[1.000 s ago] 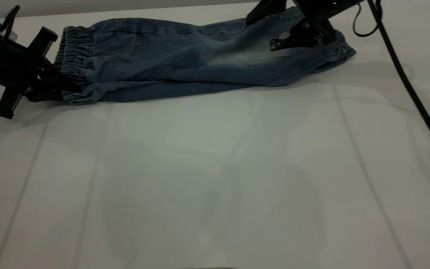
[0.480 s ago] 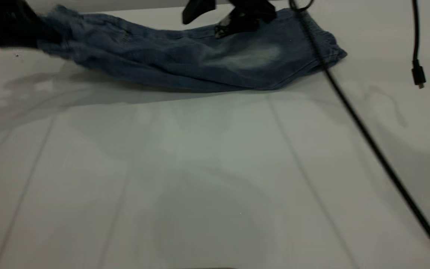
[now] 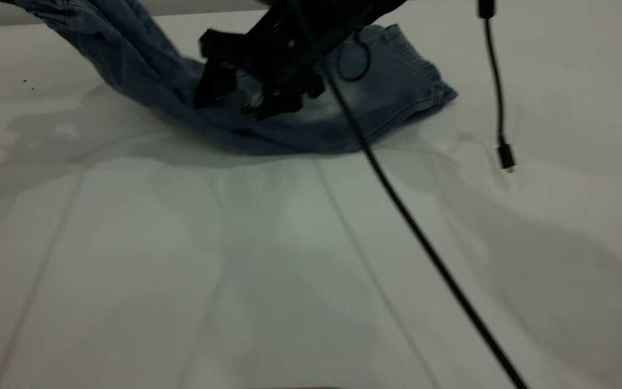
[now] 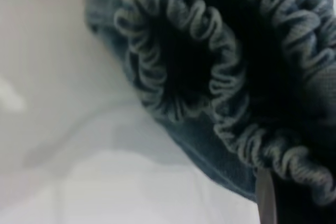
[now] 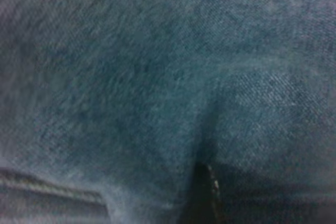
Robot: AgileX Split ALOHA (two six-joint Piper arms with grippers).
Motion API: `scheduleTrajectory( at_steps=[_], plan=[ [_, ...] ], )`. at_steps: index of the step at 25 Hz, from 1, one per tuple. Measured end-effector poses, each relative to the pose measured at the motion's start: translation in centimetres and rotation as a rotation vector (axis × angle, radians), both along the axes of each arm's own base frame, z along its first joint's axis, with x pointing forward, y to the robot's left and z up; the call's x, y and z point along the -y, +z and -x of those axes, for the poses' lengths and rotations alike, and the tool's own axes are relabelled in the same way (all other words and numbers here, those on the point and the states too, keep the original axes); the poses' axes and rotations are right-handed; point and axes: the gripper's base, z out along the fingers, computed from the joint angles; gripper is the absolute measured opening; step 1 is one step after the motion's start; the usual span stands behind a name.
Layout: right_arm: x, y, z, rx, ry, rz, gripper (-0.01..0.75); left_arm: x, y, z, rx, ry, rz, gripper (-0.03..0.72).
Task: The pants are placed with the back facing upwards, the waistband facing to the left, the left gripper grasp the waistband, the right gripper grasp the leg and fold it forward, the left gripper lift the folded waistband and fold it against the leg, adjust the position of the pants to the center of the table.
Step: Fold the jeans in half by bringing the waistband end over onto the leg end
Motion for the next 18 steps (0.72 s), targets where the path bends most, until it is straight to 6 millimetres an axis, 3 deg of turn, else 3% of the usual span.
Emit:
scheduleTrajectory(
  at_steps=[3, 7, 13, 18],
  plan=[
    [0.6, 0.9, -0.4, 0.012, 0.06, 0.041, 0.498, 0.2, 0.5, 0.1, 0.021, -0.022, -0.012, 0.087],
    [4.1, 3.3, -2.4, 0.025, 0.071, 0.103, 0.498, 1.9, 1.5, 0.2, 0.07, -0.079, -0.041, 0.087],
    [10.1, 10.6, -5.3, 0.122, 0.01, 0.088, 0.498, 8.5, 2.0, 0.2, 0.158, -0.213, -0.097, 0.087],
    [14.7, 16.5, -5.9, 0.201, -0.045, 0.073, 0.493, 13.8, 2.2, 0.4, 0.26, -0.25, -0.149, 0.087]
  ],
)
